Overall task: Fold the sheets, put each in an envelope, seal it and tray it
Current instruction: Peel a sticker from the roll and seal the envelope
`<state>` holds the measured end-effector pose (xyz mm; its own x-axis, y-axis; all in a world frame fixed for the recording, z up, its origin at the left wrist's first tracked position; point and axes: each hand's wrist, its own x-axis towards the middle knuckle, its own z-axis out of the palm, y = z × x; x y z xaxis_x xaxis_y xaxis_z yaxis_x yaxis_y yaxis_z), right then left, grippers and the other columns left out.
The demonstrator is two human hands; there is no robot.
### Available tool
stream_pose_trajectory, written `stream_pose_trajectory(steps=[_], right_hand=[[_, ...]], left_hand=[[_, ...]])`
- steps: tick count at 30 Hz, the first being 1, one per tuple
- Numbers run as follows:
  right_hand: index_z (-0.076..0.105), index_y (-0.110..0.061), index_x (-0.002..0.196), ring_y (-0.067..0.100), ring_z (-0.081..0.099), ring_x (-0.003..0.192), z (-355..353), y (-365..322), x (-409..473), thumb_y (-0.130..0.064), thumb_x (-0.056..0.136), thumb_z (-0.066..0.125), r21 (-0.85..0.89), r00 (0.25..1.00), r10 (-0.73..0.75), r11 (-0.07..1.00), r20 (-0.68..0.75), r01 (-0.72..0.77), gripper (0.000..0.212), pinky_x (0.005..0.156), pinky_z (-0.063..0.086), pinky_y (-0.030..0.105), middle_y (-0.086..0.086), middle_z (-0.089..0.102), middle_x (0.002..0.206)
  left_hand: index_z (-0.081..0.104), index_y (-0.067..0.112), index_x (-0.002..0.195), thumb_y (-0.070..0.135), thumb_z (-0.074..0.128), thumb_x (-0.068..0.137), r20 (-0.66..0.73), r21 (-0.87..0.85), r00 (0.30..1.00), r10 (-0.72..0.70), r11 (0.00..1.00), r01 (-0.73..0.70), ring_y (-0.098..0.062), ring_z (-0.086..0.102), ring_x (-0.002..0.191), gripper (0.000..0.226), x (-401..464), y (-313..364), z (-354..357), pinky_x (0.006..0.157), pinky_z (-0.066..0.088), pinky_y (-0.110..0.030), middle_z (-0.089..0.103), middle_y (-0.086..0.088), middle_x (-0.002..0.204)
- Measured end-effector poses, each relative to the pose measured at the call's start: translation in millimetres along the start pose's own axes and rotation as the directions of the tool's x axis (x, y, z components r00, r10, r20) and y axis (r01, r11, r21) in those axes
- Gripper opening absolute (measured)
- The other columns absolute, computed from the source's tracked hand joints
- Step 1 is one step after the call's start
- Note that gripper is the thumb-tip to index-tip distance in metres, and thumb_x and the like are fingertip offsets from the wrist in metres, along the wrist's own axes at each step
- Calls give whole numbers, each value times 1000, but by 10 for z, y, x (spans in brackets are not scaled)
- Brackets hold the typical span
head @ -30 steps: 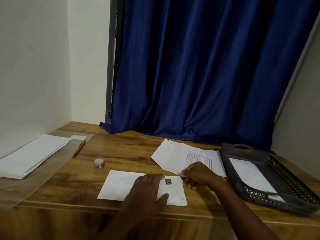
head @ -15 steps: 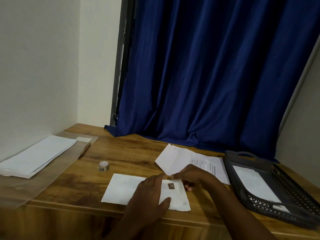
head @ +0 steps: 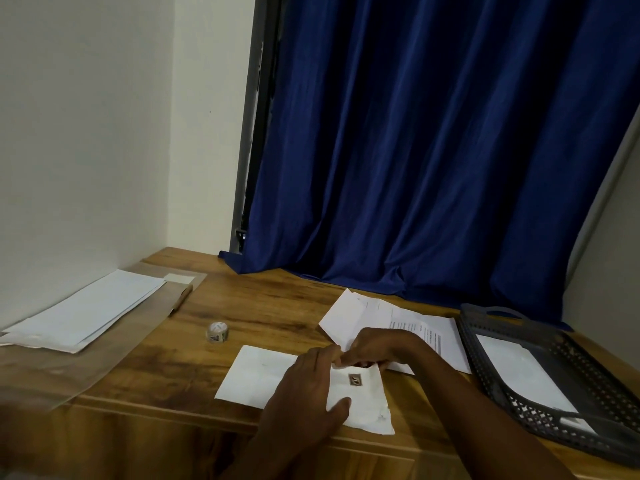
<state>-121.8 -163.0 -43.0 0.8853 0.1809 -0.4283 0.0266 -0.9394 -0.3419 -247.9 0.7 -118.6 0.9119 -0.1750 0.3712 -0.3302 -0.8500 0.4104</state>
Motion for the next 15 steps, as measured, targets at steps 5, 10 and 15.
stream_pose_trajectory(steps=[5, 10, 15], right_hand=[[71, -27, 95, 11, 64, 84, 27, -32, -40, -59, 82, 74, -76, 992, -125, 989, -13, 123, 34, 73, 44, 19, -9, 70, 91], [75, -10, 107, 19, 69, 93, -16, 18, -99, -43, 80, 82, 81, 973, -197, 979, 120, 188, 43, 84, 52, 30, 10, 75, 111], [76, -18, 112, 19, 73, 100, -74, 159, -300, -34, 90, 75, 171, 977, -206, 966, 58, 193, 28, 98, 56, 35, 0, 78, 109]], left_hand=[[11, 34, 157, 73, 43, 89, -15, 20, 1000, -26, 999, 26, -15, 17, 153, 84, 3, -21, 34, 125, 19, -38, 13, 10, 167], [33, 31, 146, 74, 48, 81, -181, 4, 982, 61, 998, -61, -24, 43, 140, 80, -16, -58, 80, 115, 39, -48, 44, 1, 154], [43, 28, 142, 70, 61, 77, -320, -39, 944, 75, 995, -92, -25, 44, 137, 79, -14, -68, 56, 110, 43, -52, 46, -1, 151]])
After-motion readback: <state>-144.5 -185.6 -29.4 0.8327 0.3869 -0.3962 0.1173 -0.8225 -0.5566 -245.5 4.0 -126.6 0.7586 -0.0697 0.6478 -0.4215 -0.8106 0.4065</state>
